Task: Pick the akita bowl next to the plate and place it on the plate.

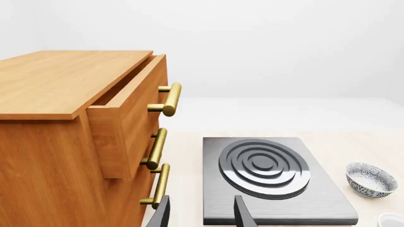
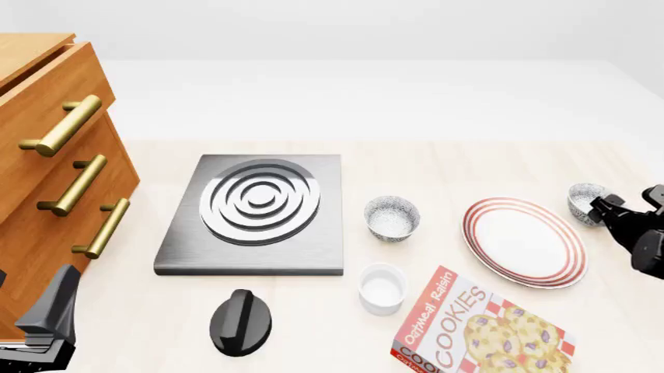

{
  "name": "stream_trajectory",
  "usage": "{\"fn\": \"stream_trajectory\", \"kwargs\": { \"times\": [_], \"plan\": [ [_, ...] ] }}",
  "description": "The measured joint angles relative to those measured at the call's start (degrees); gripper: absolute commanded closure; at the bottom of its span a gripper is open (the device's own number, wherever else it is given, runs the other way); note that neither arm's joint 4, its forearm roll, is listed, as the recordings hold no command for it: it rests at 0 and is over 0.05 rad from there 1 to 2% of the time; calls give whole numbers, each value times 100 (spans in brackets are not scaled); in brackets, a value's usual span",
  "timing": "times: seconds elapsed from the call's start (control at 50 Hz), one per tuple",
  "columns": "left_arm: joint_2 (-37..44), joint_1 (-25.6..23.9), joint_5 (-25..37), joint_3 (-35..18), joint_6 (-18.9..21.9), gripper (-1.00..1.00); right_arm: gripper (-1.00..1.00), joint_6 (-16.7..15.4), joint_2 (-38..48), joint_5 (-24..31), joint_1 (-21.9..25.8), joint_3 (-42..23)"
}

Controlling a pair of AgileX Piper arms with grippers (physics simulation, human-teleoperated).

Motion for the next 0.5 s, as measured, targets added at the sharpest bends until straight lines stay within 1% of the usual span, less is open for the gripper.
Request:
{"fn": "stream_trajectory", "kwargs": {
  "times": [0.12,0.14,0.5],
  "plan": [
    [0,0,0,0,0,-100,-100,23,31,-14,9,-31],
    [0,0,0,0,0,-100,100,28,36,-16,11,-37],
    [0,0,0,0,0,-100,100,66,66,8,-37,-100]
  ]
}}
